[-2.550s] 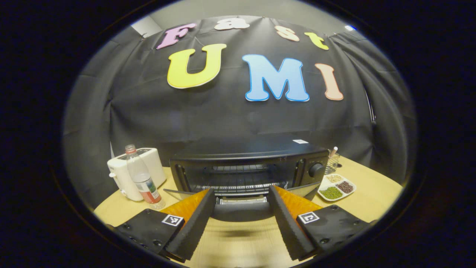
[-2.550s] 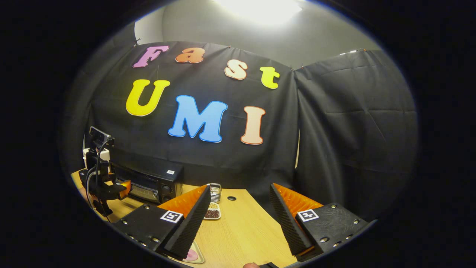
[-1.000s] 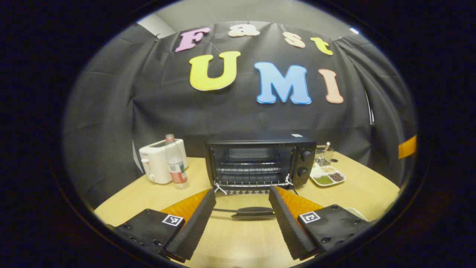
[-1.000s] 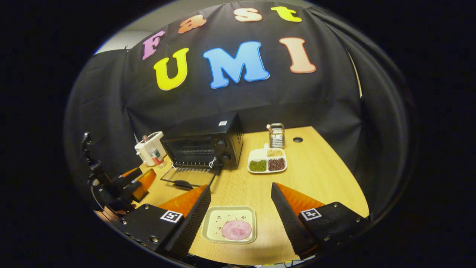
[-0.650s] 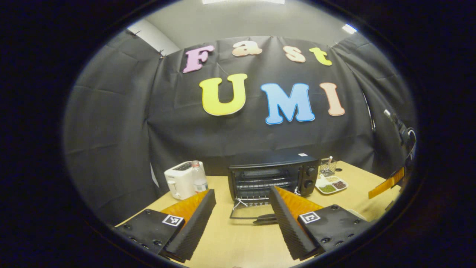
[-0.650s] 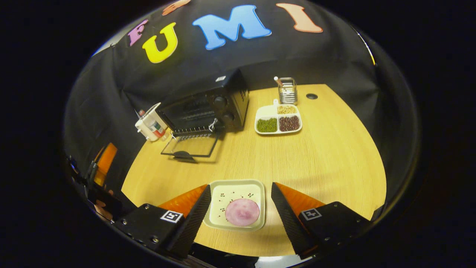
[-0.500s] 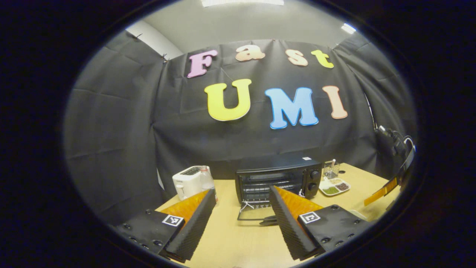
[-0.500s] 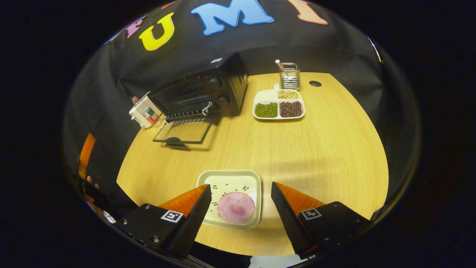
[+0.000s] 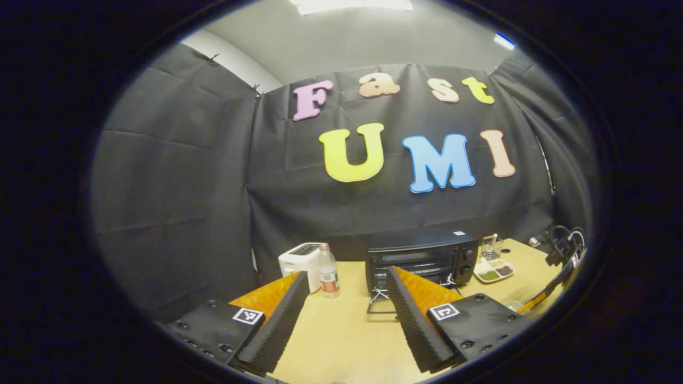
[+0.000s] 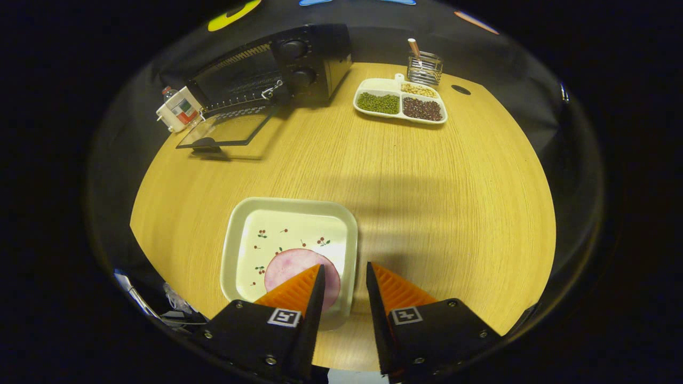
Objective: Open the electric oven with the left hand, put the food in, and close the electric oven.
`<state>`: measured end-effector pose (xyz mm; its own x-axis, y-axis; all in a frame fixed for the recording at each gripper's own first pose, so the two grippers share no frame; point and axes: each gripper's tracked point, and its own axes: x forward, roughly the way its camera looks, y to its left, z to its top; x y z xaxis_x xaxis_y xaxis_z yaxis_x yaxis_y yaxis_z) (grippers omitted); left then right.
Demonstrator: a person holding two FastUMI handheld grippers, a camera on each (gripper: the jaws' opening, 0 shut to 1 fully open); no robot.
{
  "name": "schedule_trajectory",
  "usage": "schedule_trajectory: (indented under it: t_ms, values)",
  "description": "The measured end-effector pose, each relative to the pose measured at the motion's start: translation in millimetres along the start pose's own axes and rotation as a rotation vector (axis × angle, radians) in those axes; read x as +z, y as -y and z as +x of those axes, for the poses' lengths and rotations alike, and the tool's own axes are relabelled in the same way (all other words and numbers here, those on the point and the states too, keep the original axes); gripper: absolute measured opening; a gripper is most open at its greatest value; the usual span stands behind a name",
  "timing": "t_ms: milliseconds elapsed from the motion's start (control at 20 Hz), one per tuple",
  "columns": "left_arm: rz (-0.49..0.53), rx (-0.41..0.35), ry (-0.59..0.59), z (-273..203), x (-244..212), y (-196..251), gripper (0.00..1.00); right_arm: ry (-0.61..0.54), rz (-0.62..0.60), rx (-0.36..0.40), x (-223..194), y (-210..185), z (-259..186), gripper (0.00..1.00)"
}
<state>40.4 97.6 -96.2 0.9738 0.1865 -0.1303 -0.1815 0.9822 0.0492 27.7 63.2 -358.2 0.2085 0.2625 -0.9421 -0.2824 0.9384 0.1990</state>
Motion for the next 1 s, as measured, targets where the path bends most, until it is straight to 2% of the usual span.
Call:
schedule_trajectory:
  t_ms: [150, 200, 300, 450, 500, 550, 600, 700, 900, 950, 1000]
  values:
    - [0.001, 0.014, -0.012, 0, -5, -8, 1.00, -0.053, 0.021, 0.008, -6, -3, 6, 0.49]
    - [0.000, 0.019, -0.016, 1, -7, -10, 0.97, -0.050, 0.057, 0.032, -6, -5, 25, 0.46]
    - [-0.008, 0.028, -0.011, 1, -4, -13, 0.97, -0.072, 0.108, 0.037, 0, 0, 5, 0.19]
    - [-0.014, 0.022, 0.005, 2, 4, -11, 0.97, -0.100, 0.139, 0.079, -4, -5, 3, 0.19]
    - [-0.009, 0.024, 0.006, 2, 4, -11, 0.97, -0.105, 0.140, 0.100, -2, -4, 7, 0.09]
    - [-0.006, 0.027, 0.007, 4, 4, -11, 0.97, -0.082, 0.176, 0.102, 2, 2, 6, 0.08]
    - [-0.009, 0.029, 0.007, 4, 4, -11, 0.97, -0.094, 0.181, 0.129, -2, -2, 9, 0.00]
    - [-0.022, 0.026, 0.005, 5, 7, -8, 0.97, -0.091, 0.206, 0.184, -4, -8, 2, 0.00]
    - [-0.015, 0.023, 0.011, 13, 8, -4, 0.97, -0.073, 0.308, 0.343, 7, -32, -15, 0.00]
    - [-0.020, 0.021, 0.009, 14, 8, -3, 0.97, -0.067, 0.321, 0.356, 10, -34, -16, 0.00]
    - [-0.028, 0.017, 0.006, 16, 6, 0, 0.91, -0.065, 0.325, 0.366, 13, -34, -17, 0.00]
